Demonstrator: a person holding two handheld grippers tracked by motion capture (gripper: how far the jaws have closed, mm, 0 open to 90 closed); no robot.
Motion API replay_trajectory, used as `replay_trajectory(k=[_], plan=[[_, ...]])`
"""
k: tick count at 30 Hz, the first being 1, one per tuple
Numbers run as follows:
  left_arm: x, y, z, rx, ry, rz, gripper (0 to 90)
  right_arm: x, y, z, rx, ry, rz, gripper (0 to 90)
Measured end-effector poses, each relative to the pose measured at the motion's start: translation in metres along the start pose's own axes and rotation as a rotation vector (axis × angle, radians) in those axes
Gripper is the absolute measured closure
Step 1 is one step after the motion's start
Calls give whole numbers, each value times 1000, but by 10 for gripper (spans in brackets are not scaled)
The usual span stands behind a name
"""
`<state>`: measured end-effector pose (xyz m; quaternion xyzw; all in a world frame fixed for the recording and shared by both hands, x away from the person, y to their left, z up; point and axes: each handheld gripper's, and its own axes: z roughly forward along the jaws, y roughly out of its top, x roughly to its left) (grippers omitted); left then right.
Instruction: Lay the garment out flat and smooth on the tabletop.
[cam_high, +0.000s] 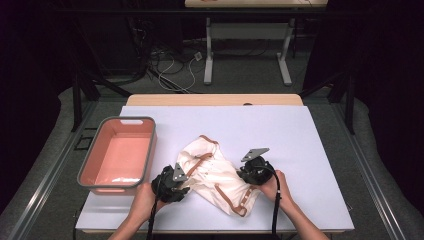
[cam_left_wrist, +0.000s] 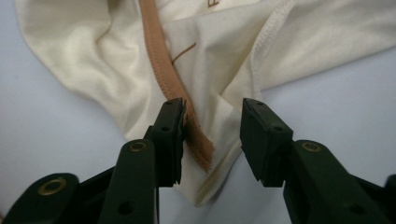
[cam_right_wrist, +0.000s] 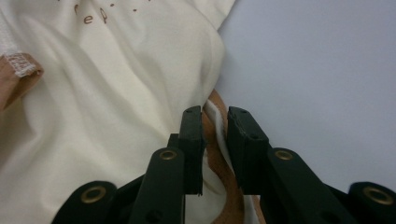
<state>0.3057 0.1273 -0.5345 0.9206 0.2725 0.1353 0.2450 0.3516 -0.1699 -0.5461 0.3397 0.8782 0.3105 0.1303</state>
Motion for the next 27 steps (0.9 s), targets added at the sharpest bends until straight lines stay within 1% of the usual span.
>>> replay_trajectory(k=[2,3,4,5,6,7,8,9,10,11,14,15,16,17,18,19,20,22,23,25,26,27], plan=[[0,0,1,2,-7,-2,575,1,0,0,3,12,16,738],[-1,0,1,-4,-10,-3,571,0,0,1,1,8,-8,730],[-1,1,0,1,-14,9,564,0,0,1,2,13,-11,724],[-2,1,-1,-5,-32,6,551,0,0,1,5,12,-1,722],[-2,2,-1,-8,-36,7,541,0,0,1,2,20,8,718],[-3,2,-2,-10,-49,9,535,-1,0,1,4,14,3,712],[-3,3,-3,-16,-64,-3,522,-1,0,2,4,13,5,705],[-4,4,-4,-15,-71,-2,507,-2,0,2,2,18,10,694],[-4,4,-4,-14,-69,9,503,-3,0,3,-7,23,24,689],[-5,4,-4,-17,-72,6,501,-5,0,2,0,31,18,686],[-7,4,0,-2,-84,18,503,-10,1,5,-9,37,38,685],[-7,4,1,7,-86,30,516,-11,1,6,-10,49,43,684],[-9,4,2,5,-85,34,547,-12,1,6,-6,57,46,684],[-10,4,4,8,-90,44,579,-11,1,7,-9,71,63,690],[-11,4,6,13,-91,48,605,-13,1,7,-5,75,52,696],[-12,3,7,16,-92,51,648,-13,0,7,-5,79,67,708],[-12,3,8,5,-97,44,685,-13,0,7,-5,93,84,734],[-13,2,8,-2,-109,36,745,-15,-1,7,-9,109,77,806],[-13,2,8,-2,-109,39,773,-13,-1,7,-19,118,91,840],[-14,2,8,3,-91,53,844,-11,0,6,-3,114,83,867],[-13,2,8,2,-87,52,867,-10,1,6,-10,88,69,870],[-12,1,8,-2,-92,44,879,-9,1,5,1,83,67,873]])
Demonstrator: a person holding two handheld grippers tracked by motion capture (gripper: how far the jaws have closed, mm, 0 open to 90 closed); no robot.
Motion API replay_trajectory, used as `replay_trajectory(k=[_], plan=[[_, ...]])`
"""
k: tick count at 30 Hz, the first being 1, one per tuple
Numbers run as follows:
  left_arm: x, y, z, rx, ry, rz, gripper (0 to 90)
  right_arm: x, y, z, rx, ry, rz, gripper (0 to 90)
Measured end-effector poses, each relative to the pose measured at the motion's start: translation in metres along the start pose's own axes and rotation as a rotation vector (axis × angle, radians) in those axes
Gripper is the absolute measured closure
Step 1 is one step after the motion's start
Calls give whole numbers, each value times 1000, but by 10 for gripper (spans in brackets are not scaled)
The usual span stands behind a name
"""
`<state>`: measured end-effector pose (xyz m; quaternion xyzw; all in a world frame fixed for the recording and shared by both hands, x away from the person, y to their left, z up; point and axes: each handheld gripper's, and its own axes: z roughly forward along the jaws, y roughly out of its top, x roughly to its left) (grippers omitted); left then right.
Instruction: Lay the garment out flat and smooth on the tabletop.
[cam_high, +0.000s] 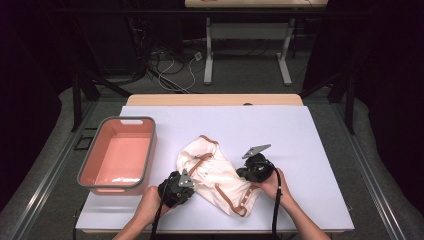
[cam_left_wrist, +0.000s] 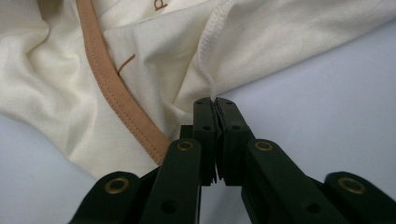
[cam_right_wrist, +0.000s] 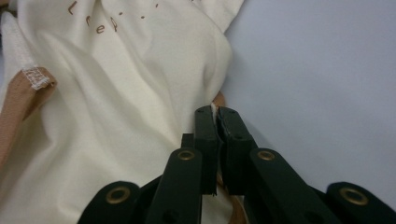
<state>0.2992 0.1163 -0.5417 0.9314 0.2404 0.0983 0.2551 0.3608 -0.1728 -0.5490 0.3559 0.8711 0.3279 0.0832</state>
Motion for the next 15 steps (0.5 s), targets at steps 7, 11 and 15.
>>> replay_trajectory(k=[7,11,15], plan=[[1,-1,-1,6,25,11,887,2,0,-5,0,-57,-28,876],[3,-2,-3,18,32,11,887,-2,-2,-11,-8,-86,-27,876],[4,-3,-3,22,47,11,888,-4,-5,-16,-24,-103,-1,876]])
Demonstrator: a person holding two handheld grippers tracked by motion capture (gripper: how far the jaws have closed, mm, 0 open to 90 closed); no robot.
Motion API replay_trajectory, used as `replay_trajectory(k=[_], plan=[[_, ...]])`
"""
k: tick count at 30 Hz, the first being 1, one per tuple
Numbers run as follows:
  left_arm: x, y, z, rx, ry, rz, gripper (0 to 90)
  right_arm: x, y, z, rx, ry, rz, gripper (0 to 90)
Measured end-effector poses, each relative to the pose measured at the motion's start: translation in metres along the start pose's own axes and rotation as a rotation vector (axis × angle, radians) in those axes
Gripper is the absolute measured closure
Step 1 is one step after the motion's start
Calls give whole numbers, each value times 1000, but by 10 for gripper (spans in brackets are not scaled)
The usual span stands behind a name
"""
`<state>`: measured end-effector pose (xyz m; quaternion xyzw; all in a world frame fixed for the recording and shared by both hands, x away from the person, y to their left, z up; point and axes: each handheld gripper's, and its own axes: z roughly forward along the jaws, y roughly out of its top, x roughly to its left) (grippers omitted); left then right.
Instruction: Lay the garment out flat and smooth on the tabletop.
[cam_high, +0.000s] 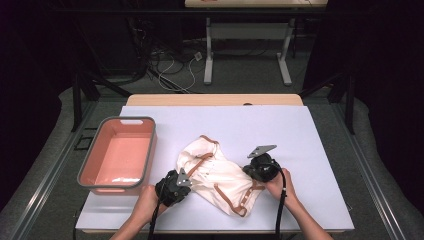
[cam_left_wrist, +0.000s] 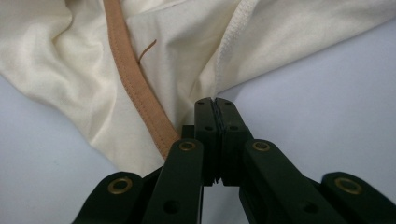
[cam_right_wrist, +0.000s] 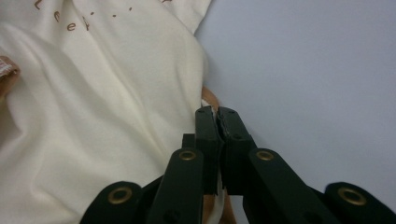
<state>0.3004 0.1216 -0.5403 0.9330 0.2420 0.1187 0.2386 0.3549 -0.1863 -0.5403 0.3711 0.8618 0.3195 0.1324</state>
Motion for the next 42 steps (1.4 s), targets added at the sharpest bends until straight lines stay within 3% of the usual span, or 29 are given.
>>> replay_trajectory(k=[3,14,19,25,35,42], plan=[[1,0,-1,11,18,13,888,-2,-1,-3,4,-14,2,877],[9,-1,3,-5,76,-9,890,-7,-5,-12,-3,-63,19,878],[12,3,6,8,138,15,890,-10,-7,-18,-12,-82,31,878],[21,8,12,-1,199,11,890,-13,-8,-21,-12,-89,45,877],[25,13,15,5,261,20,890,-10,-11,-28,0,-106,56,877],[23,17,18,17,266,2,888,-11,-12,-23,30,-97,54,870]])
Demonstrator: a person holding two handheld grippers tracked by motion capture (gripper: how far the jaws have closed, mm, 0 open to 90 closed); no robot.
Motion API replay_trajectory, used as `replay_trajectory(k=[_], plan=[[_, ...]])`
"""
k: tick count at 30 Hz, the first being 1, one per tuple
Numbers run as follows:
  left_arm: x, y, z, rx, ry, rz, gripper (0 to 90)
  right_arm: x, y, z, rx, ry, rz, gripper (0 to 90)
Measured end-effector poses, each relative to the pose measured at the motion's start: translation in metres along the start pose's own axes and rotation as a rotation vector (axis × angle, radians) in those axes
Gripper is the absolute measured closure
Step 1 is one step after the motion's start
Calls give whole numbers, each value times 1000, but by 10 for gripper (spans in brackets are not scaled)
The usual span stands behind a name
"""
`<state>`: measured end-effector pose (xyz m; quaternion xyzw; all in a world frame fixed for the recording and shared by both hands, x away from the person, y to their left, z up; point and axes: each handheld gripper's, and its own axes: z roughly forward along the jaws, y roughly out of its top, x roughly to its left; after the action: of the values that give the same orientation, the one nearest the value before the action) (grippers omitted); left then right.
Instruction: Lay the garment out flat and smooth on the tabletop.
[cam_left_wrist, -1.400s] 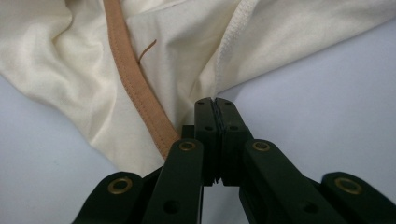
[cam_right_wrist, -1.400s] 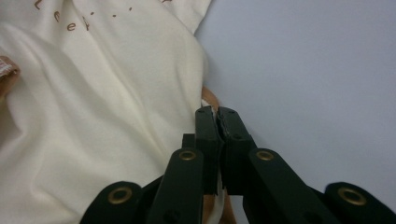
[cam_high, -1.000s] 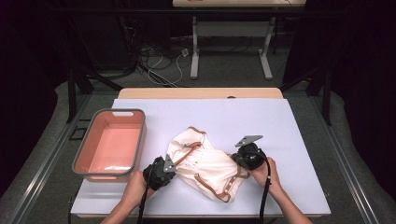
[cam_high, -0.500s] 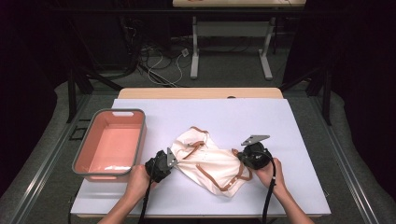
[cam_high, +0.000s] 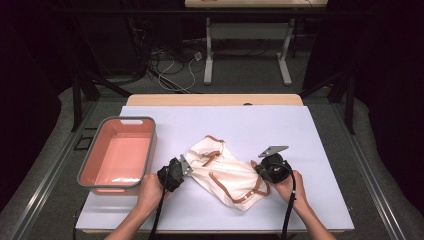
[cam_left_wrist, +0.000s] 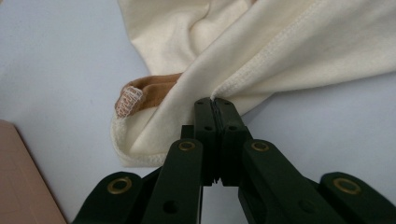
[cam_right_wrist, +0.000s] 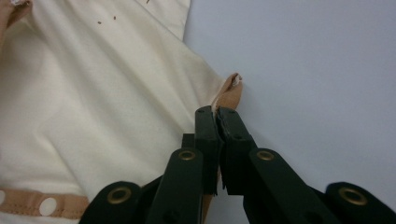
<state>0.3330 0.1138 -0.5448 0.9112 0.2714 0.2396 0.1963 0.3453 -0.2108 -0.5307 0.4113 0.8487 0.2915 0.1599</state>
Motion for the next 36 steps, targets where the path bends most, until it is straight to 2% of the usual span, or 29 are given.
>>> replay_trajectory(k=[4,6,8,10,13,16,18,19,22,25,28,30,31,33,34,36], plan=[[-5,-1,-4,-3,-20,-2,864,-1,-1,3,1,1,-1,816],[-7,-1,-7,-4,-38,0,786,-2,-1,2,-2,13,4,742],[-11,0,-12,-12,-58,-6,714,-3,-1,2,-27,28,12,701],[-14,1,-16,-20,-81,-11,558,-4,0,1,-29,36,12,631],[-20,3,-21,-65,-133,-36,425,-4,1,2,-44,44,30,518],[-21,8,-25,-129,-217,-71,364,-3,2,4,-60,50,33,436],[-22,13,-25,-152,-243,-86,336,-2,3,5,-70,63,46,408],[-23,15,-24,-160,-250,-90,320,-2,4,5,-52,58,46,397],[-27,23,-19,-171,-278,-90,293,-2,4,6,-58,58,37,384],[-32,28,-11,-162,-328,-85,288,-2,5,7,-43,49,37,382],[-36,31,-4,-153,-342,-85,270,-1,4,9,-57,47,46,376],[-38,33,0,-137,-347,-86,270,-2,5,8,-43,52,33,370],[-40,33,2,-136,-334,-87,278,-2,5,7,-31,50,31,370],[-42,34,5,-121,-324,-80,331,-2,4,10,-64,52,46,370],[-43,34,7,-120,-319,-80,357,-2,5,9,-48,45,45,370],[-42,34,7,-128,-344,-80,444,-2,5,8,-48,45,39,370]])
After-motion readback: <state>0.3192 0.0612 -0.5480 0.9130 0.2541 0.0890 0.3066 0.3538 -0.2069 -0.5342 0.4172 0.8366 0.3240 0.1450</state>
